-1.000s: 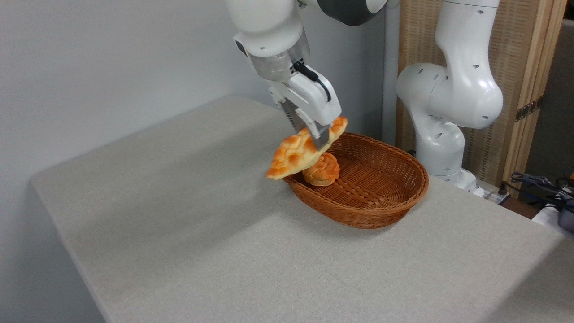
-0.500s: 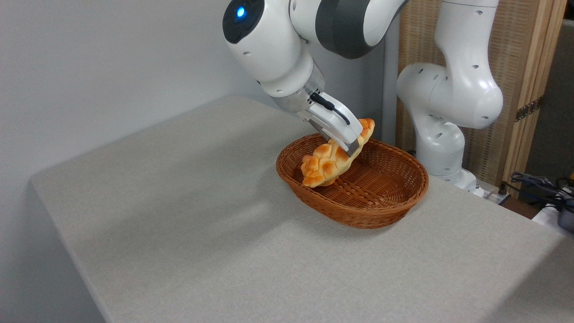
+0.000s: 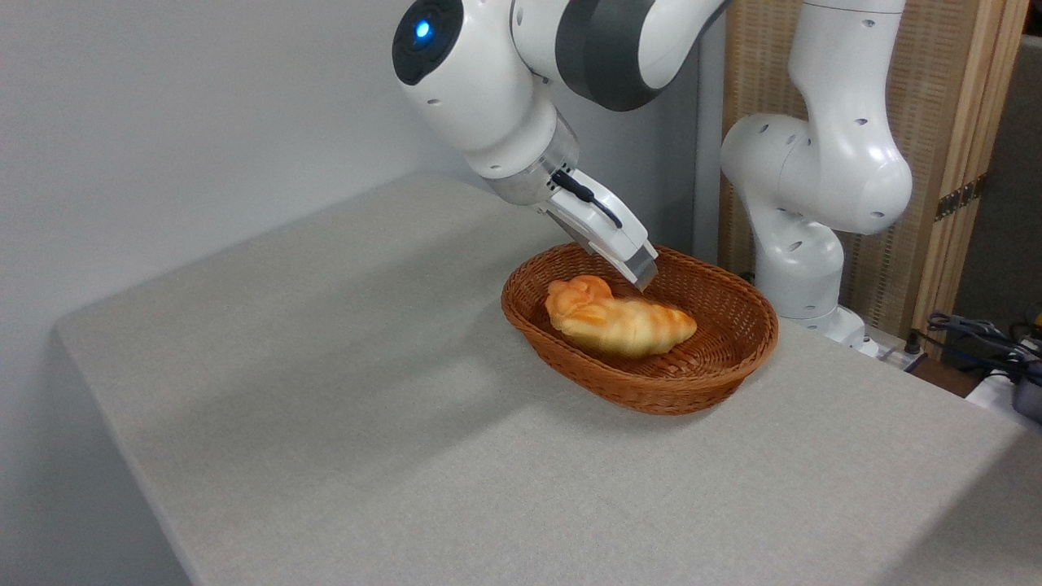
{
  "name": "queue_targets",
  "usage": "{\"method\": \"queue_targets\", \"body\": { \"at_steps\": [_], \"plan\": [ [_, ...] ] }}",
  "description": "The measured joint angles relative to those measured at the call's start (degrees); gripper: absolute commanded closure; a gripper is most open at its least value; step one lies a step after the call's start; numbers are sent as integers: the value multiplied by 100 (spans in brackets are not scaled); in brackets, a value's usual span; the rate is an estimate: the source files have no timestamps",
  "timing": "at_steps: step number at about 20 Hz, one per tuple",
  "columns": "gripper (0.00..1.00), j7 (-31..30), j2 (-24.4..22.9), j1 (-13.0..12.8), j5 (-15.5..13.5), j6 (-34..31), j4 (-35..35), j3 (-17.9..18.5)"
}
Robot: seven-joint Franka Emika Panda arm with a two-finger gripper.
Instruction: Put bread into the basket
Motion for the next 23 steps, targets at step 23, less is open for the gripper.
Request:
{"method": "queue_targets", "body": {
  "at_steps": [23],
  "plan": [
    [0, -913, 216, -65, 40, 3479, 823, -266]
  ]
}}
